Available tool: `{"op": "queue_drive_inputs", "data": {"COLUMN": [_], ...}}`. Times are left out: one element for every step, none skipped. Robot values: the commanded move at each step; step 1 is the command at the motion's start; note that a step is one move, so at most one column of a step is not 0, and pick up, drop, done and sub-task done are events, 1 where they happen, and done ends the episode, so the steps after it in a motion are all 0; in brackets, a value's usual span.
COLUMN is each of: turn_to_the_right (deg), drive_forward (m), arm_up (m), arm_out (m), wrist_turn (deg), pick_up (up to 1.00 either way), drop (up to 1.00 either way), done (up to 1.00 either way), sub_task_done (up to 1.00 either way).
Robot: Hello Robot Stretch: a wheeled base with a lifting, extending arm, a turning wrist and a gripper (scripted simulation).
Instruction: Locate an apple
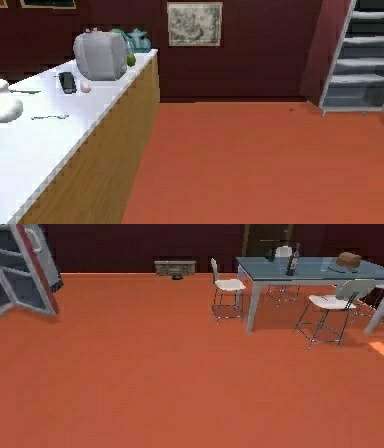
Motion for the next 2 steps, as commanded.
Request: {"op": "queue_drive_inputs", "data": {"turn_to_the_right": [0.0,0.0], "drive_forward": [1.0,0.3], "arm_up": [0.0,0.0], "arm_out": [0.0,0.0], "wrist_turn": [0.0,0.0], "pick_up": [0.0,0.0], "drop": [0.0,0.0], "done": [0.0,0.0], "sub_task_done": [0.0,0.0]}}
